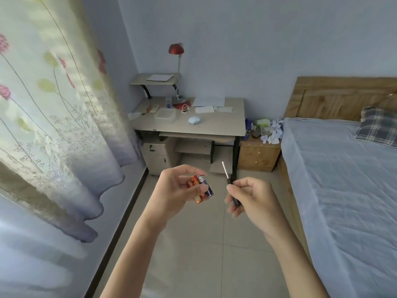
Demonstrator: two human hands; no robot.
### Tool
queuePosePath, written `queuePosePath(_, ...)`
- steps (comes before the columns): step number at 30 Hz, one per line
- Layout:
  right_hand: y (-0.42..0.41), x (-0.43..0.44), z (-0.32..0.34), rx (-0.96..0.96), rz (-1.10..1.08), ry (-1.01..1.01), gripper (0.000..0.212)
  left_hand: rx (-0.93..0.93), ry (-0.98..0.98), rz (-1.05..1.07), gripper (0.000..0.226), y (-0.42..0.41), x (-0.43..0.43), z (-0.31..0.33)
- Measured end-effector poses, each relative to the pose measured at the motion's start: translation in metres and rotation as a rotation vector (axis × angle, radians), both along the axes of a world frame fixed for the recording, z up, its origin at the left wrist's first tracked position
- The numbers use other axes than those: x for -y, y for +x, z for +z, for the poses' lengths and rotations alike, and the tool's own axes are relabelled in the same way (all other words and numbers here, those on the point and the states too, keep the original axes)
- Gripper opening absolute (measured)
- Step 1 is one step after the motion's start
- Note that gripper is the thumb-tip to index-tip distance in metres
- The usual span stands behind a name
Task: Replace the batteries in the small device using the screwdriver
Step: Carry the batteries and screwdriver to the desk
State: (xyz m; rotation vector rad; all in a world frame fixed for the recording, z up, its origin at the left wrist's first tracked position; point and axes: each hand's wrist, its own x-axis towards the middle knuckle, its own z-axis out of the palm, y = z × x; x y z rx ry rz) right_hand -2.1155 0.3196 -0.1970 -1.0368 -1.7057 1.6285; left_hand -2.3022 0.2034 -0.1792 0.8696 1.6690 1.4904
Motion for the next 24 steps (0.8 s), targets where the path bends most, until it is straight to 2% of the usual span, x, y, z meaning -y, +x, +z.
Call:
queuePosePath(9,-0.136,-0.167,-0.032,-0.020,-0.004,-0.017,0.008,-0.027,-0.013,0.013,0.029,-0.141,-0.160,-0.026)
queuePosePath(16,-0.246,-0.333,-0.019,-0.015,-0.017,0.001,0.010,-0.011,0.016,0.068,0.029,-0.251,-0.315,-0.008)
queuePosePath(24,-0.341,-0.468,-0.043,0.054,-0.029,-0.060,0.008,-0.012,-0.044,0.083,0.028,-0.363,-0.458,-0.025)
